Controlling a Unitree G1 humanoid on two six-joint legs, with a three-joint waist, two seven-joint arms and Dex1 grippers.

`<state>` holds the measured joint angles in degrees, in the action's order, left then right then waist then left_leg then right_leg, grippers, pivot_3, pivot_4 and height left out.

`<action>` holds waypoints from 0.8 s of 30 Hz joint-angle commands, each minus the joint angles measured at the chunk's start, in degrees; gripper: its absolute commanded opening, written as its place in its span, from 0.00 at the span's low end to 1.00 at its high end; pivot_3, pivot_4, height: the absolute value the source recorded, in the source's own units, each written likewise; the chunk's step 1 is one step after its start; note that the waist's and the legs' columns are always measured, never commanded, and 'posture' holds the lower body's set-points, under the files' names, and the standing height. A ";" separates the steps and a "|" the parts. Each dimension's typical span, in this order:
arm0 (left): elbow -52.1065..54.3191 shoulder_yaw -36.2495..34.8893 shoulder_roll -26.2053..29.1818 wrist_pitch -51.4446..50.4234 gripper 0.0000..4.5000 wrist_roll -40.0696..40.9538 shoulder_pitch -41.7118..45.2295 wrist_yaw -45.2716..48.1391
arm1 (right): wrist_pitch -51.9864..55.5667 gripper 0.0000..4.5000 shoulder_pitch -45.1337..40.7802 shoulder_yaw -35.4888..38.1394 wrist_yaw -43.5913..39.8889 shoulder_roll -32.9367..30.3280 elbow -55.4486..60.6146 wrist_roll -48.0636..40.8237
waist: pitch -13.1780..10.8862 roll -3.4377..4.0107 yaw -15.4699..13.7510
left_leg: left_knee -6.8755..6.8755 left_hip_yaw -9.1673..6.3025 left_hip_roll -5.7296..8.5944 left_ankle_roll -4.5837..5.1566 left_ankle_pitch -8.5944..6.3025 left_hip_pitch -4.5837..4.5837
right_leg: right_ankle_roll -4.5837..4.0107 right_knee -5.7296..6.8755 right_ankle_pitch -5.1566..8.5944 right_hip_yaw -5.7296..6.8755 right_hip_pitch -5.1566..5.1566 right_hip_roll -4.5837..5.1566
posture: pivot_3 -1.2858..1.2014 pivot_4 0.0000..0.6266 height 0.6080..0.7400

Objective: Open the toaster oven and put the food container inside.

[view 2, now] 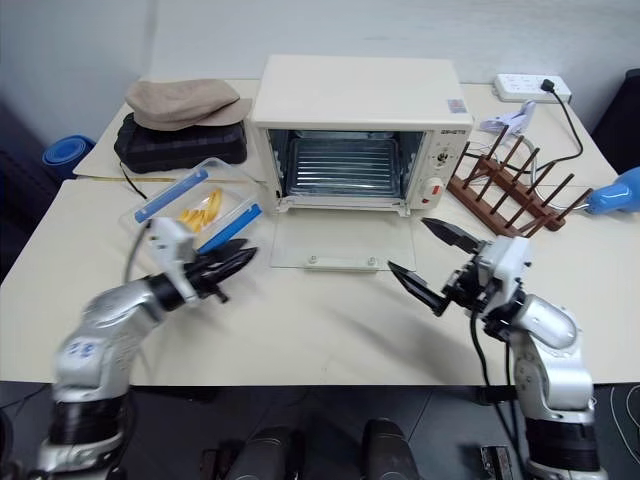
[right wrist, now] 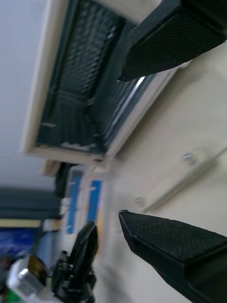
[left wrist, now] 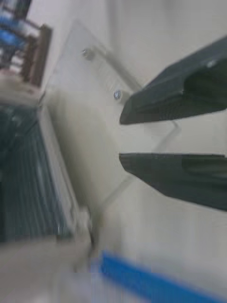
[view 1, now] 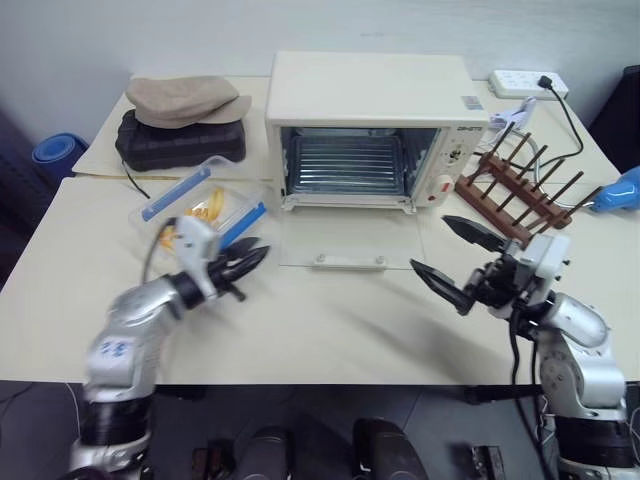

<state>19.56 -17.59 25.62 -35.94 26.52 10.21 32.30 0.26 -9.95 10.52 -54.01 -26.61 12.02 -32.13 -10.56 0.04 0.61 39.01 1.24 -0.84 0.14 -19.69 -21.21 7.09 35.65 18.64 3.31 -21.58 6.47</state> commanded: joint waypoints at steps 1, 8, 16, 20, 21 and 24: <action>7.09 -17.84 0.79 -8.20 0.51 7.59 -9.06 -6.63 | 0.02 1.00 -1.59 -2.51 0.23 2.05 3.41 -1.92 | 0.00 0.00 -0.18 | -0.01 -0.02 0.01 0.00 -0.01 -0.02 | 0.00 -0.03 0.00 -0.03 0.00 0.02 | 0.52 0.24 1.00; 7.90 -32.60 -0.20 -16.17 0.96 13.79 -16.81 -16.69 | -3.84 1.00 -4.61 -4.46 -2.09 2.81 -0.16 0.12 | 0.00 -0.07 -1.29 | 0.07 -0.18 0.27 0.12 -0.06 0.00 | 0.00 -0.18 0.00 -0.01 0.14 0.21 | 0.52 0.24 1.00; -2.56 -23.65 6.40 -31.93 0.99 13.47 6.98 -29.97 | -4.68 1.00 -5.58 -4.08 -3.92 1.18 -2.49 0.47 | 0.06 -0.17 -1.67 | 0.05 -0.36 0.32 0.01 0.00 -0.07 | -0.06 0.10 0.02 0.07 0.10 0.06 | 0.52 0.24 1.00; -12.40 -17.08 10.69 -39.09 0.99 11.44 18.20 -30.97 | -4.97 1.00 -4.06 -3.38 -3.93 -0.09 -1.93 0.76 | 0.06 -0.18 -0.18 | -0.13 -0.22 0.47 0.03 -0.01 0.03 | -0.06 0.20 0.02 0.35 -0.06 -0.15 | 0.52 0.24 1.00; -14.41 -15.23 12.07 -41.21 0.99 10.29 19.66 -31.28 | -5.02 1.00 -3.73 -3.27 -3.81 -0.28 -1.75 0.77 | 0.03 -0.21 -0.05 | -0.13 -0.22 0.48 0.05 -0.04 0.04 | -0.06 0.20 0.02 0.35 -0.07 -0.14 | 0.52 0.24 1.00; -21.00 -10.89 14.74 -39.15 0.99 6.31 23.01 -30.73 | -5.32 1.00 -2.87 -2.85 -2.74 -0.36 -0.95 1.20 | 0.03 -0.21 0.48 | -0.12 -0.27 0.52 0.05 -0.03 0.03 | -0.05 0.22 0.02 0.39 -0.10 -0.15 | 0.52 0.24 1.00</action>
<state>0.56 -29.55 38.75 -76.14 35.24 32.04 1.37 -3.86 -13.01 6.22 -57.40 -26.38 8.84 -30.78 -10.53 -0.17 1.09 38.91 0.96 -0.34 0.19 -19.72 -21.19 7.04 35.87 18.66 3.70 -21.69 6.32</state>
